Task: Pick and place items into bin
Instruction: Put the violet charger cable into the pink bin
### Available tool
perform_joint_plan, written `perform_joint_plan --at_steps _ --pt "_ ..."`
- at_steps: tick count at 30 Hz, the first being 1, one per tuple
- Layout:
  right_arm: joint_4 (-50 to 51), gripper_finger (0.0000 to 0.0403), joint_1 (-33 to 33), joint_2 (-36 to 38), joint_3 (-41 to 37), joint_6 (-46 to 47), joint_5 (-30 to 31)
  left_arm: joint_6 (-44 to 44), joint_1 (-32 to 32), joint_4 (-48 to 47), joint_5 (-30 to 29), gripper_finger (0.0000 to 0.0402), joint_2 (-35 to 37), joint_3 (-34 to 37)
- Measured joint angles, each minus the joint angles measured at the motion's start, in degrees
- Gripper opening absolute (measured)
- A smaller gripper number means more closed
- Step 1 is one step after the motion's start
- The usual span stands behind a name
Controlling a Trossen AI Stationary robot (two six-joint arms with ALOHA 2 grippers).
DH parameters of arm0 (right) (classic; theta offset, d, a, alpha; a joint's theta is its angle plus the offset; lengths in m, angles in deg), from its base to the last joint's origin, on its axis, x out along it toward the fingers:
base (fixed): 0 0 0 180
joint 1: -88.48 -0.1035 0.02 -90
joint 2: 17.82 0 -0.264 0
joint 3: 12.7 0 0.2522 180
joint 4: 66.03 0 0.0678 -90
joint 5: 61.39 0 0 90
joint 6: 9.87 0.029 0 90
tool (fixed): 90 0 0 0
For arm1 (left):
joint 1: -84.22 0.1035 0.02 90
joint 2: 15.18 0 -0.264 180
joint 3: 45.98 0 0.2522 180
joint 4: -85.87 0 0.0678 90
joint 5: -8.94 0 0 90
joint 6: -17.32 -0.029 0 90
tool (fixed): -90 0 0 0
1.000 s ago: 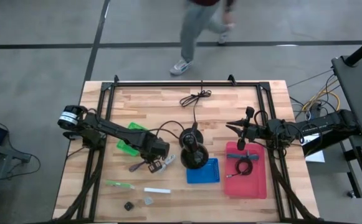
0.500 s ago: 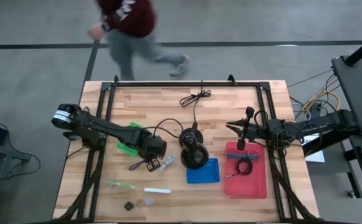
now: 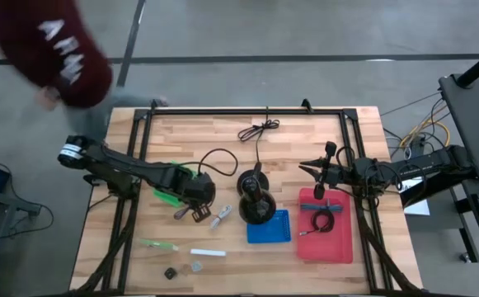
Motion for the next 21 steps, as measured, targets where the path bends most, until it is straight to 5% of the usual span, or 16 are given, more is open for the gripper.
perform_joint_plan --at_steps 12,21 --pt "0.0 0.0031 0.0 0.0 0.0 0.0 0.0 -3.2 -0.5 1.3 -5.3 0.0010 3.9 0.0" --pt "0.0 0.0031 0.0 0.0 0.0 -0.2 0.0 -14.4 -0.8 11.1 -9.3 0.0010 6.5 0.0"
